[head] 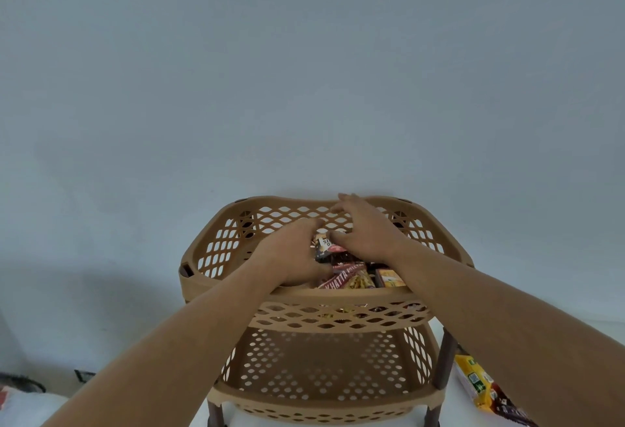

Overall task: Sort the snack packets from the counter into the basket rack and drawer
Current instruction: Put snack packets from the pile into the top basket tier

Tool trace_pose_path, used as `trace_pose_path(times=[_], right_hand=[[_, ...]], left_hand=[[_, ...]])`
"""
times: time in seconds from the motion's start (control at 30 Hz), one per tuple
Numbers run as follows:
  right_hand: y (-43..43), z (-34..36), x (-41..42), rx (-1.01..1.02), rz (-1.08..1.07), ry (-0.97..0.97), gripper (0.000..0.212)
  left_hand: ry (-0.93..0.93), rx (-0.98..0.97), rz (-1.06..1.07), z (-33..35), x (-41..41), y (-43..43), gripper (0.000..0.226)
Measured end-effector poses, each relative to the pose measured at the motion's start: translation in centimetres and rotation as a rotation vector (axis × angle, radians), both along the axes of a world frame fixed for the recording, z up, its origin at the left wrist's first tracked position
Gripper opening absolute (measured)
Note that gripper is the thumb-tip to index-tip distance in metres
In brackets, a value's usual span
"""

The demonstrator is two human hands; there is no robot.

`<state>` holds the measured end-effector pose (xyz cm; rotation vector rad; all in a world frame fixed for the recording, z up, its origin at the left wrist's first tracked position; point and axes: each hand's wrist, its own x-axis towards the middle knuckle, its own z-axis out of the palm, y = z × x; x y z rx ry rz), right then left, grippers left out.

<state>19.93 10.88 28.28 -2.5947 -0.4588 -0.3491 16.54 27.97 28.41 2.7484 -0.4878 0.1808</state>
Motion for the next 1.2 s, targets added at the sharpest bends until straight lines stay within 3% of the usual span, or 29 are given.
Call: trace_pose_path(times=[0.1,0.17,0.3,0.47,0.57,0.63,0.77,1.2], right_hand=[[-0.2,1.1,-1.1,0.056,-0.034,-0.145,0.047],[-0.5,1.8,-2.6,0.035,-0.040,-0.198,0.044],[-2.0,2.5,-6.5,0.017,-0.015,-0.254,0.045],[-5.3,2.0,-12.6,0.204,-0.022,-0.389,0.035],[-7.9,0.7,-17.1,0.307,-0.087,-0.498,0.028],[-9.8,-1.0,-19.4,0.288,-0.154,-0.545,0.025],[-13.8,-5.6,-22.9,0.278,-0.302,-0.441,0.027],[-26.6,-21.3,-29.2,0.261,-0.666,0.021,0.028]], left_hand=[[-0.379,-0.104,0.057,0.4,-1.0,0.5,0.060],[-0.512,-0.142,0.082,0.7,-1.6,0.8,0.053],[-0.633,-0.152,0.056,0.4,-3.7,1.1,0.048],[-0.789,-0.256,-0.091,-1.6,-10.0,-0.6,0.049],[-0.855,-0.418,-0.268,-4.6,-14.1,-2.1,0.040],[-0.832,-0.470,-0.345,-7.2,-16.3,-2.9,0.037],[-0.639,-0.460,-0.386,-13.2,-19.8,-4.9,0.041],[-0.006,-0.161,-0.323,-27.8,-24.3,-15.5,0.073]])
